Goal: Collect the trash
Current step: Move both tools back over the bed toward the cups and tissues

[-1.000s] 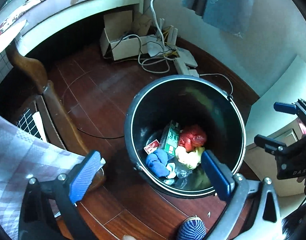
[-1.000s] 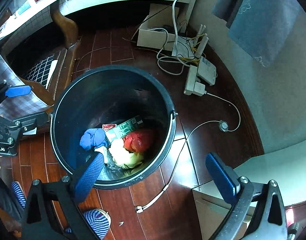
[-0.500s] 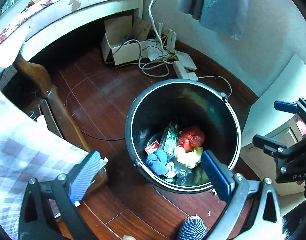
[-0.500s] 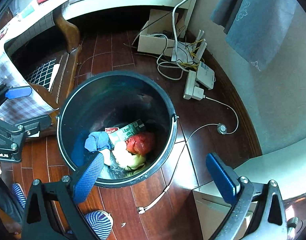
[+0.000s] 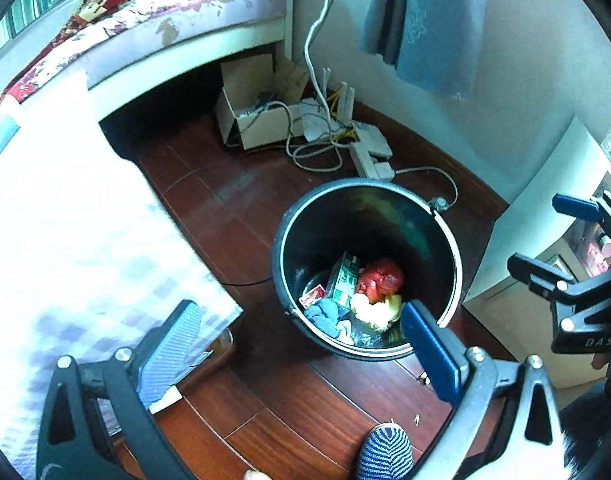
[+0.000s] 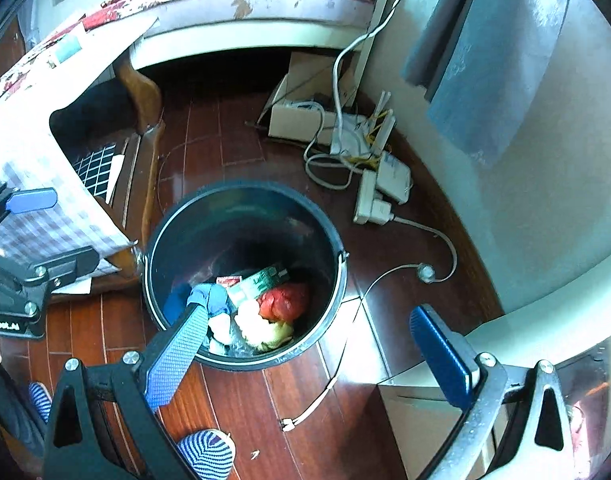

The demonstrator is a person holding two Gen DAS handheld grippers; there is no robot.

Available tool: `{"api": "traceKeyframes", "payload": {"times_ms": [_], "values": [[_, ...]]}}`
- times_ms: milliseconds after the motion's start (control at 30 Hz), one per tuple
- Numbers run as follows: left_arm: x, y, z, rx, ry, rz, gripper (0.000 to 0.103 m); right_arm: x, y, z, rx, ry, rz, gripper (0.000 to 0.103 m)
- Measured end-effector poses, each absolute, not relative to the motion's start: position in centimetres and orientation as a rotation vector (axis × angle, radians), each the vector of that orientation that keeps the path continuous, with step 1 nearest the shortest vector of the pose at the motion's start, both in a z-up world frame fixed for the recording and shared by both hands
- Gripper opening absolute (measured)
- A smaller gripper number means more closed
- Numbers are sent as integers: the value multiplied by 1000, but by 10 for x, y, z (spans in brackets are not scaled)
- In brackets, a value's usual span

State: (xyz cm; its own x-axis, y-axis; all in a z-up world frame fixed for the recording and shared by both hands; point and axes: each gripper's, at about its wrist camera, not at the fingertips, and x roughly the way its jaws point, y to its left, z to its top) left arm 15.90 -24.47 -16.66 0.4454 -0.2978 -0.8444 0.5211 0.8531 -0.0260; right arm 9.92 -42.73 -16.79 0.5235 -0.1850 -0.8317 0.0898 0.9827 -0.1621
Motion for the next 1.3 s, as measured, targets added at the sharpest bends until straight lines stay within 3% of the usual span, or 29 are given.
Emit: {"api": "traceKeyframes", "payload": {"times_ms": [533,967,1067,1133,1300], "values": [[140,-123,-101,138,863,-329,101,114,-348,-102,-58,800,-87,102],[163,43,-87,46,818,9,101,200,-177,-65,-152,775,328,102],[180,86,-87,1,812,87,101,224,-133,-61,-185,767,416,93],[190,111,-88,-26,814,137,101,242,-108,-60,-198,765,460,81],[221,165,-92,-78,815,222,99,298,-51,-59,-220,760,534,74]]}}
